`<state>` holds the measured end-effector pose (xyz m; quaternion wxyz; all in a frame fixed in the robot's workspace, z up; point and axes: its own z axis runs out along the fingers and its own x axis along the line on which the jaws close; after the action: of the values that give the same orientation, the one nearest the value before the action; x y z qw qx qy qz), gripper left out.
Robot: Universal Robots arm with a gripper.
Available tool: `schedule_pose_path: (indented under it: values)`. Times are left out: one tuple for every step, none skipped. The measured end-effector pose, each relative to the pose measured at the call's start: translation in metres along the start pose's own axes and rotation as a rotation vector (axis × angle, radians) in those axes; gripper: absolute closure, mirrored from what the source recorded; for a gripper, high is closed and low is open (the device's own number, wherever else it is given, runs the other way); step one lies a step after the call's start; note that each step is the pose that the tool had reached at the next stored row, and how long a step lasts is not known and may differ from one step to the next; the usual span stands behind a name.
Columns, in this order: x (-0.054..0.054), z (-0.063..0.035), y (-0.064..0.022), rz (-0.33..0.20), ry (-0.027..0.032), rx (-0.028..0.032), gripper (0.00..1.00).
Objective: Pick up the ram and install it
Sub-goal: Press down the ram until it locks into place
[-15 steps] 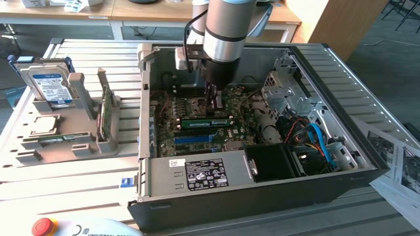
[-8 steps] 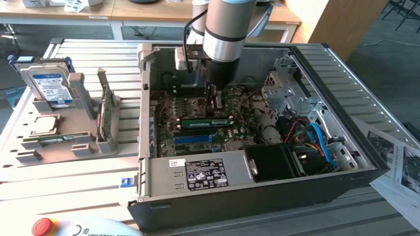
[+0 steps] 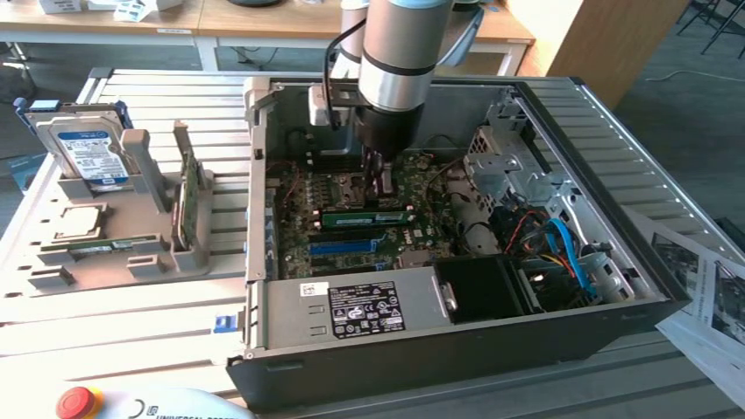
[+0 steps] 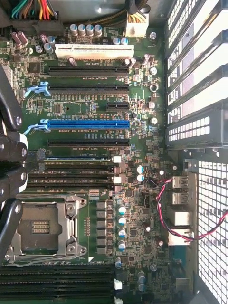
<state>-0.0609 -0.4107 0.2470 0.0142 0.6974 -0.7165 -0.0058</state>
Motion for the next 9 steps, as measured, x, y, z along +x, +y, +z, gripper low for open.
schedule_pose_path:
  values:
    - [0.0000, 0.0000, 0.0000, 0.000, 0.0000, 0.0000, 0.90]
    - [0.0000, 0.0000, 0.0000, 0.000, 0.0000, 0.0000, 0.90]
    - [0.0000, 0.0000, 0.0000, 0.000, 0.0000, 0.0000, 0.90]
    - [0.0000, 0.0002, 0.0000, 0.000, -0.0001, 0.0000, 0.90]
    - [-0.0001, 0.0008, 0.0000, 0.000, -0.0005, 0.0002, 0.90]
    - [-0.0001, 0.0013, 0.0000, 0.000, -0.0004, 0.0002, 0.90]
    - [-0.0001, 0.0019, 0.0000, 0.000, -0.0001, 0.0000, 0.90]
    - [-0.0001, 0.0027, 0.0000, 0.000, -0.0001, 0.0000, 0.90]
    - [-0.0001, 0.0035, -0.0001, 0.000, -0.0001, 0.0000, 0.90]
